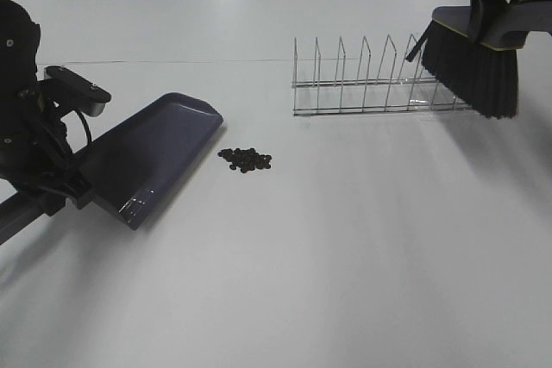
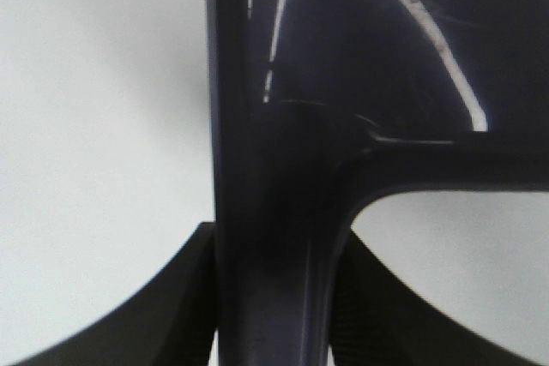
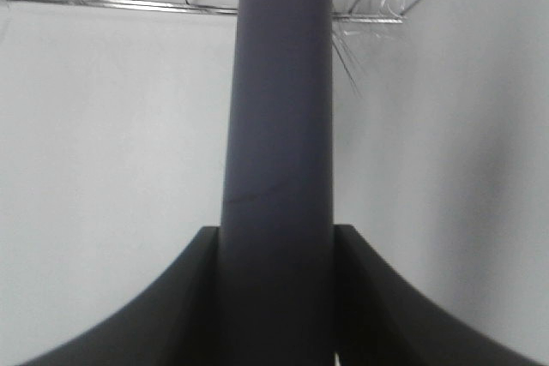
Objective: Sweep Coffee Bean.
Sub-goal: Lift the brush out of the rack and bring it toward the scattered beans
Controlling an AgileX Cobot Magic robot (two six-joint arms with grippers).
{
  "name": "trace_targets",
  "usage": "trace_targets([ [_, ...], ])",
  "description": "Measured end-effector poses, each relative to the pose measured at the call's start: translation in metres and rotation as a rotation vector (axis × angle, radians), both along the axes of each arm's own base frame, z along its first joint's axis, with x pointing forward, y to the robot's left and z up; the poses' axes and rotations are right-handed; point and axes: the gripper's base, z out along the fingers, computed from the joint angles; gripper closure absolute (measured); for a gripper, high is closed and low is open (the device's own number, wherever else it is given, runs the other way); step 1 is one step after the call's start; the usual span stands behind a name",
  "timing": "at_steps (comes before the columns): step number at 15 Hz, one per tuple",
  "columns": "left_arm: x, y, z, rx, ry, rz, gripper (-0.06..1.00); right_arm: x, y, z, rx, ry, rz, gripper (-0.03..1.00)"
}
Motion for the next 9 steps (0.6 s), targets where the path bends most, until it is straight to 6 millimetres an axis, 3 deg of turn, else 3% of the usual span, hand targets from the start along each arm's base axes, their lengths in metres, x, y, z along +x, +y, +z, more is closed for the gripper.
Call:
trace_targets([
  [5, 0.024, -0.008, 0.026, -0.024, -0.095, -0.031, 0.61, -0.048, -0.003, 0.008, -0.023, 0.027, 0.009, 0.65],
  [9, 0.043, -0.007, 0.022, 0.086, -0.047, -0.082, 0.61, -0.072, 0.033, -0.024, -0.042, 0.007, 0.07, 0.65],
])
